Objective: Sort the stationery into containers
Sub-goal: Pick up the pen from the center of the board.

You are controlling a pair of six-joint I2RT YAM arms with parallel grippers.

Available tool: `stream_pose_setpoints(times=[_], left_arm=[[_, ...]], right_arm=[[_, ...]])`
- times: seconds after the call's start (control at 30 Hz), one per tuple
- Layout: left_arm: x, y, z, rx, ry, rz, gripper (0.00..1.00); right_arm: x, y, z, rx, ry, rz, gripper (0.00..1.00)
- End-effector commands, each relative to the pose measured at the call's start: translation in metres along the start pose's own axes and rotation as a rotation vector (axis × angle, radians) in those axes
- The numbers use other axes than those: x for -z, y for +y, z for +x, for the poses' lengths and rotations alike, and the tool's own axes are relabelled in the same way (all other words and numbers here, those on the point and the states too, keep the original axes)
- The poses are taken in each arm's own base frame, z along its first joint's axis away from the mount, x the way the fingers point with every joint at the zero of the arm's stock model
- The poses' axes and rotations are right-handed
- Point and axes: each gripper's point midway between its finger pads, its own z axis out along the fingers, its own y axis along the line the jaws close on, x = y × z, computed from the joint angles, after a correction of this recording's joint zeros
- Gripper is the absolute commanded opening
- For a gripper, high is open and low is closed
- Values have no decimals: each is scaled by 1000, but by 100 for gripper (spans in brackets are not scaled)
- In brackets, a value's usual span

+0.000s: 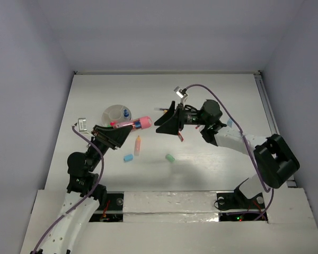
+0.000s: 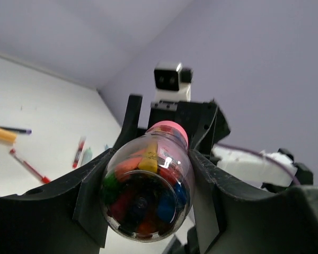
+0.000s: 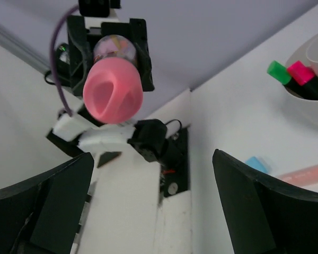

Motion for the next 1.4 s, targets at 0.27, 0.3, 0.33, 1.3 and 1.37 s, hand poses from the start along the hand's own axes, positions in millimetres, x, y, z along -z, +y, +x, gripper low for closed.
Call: stream_pose_setpoints(times=[0.27, 0.3, 0.33, 1.3, 1.37], left_arm=[[5, -29, -44, 49, -250, 134, 0], [6, -29, -46, 55, -263, 131, 0], [6, -29, -47, 62, -270, 133, 0], [12, -30, -37, 114, -240, 165, 0], [12, -30, -37, 112, -239, 166, 0]], right_arm=[[-24, 52, -43, -18, -281, -248, 100], [-27, 53, -44, -14, -289, -244, 100], [-32, 53, -42, 0, -287, -235, 100], [-94, 57, -59, 107, -314, -145, 61], [-95, 55, -60, 108, -313, -137, 54]])
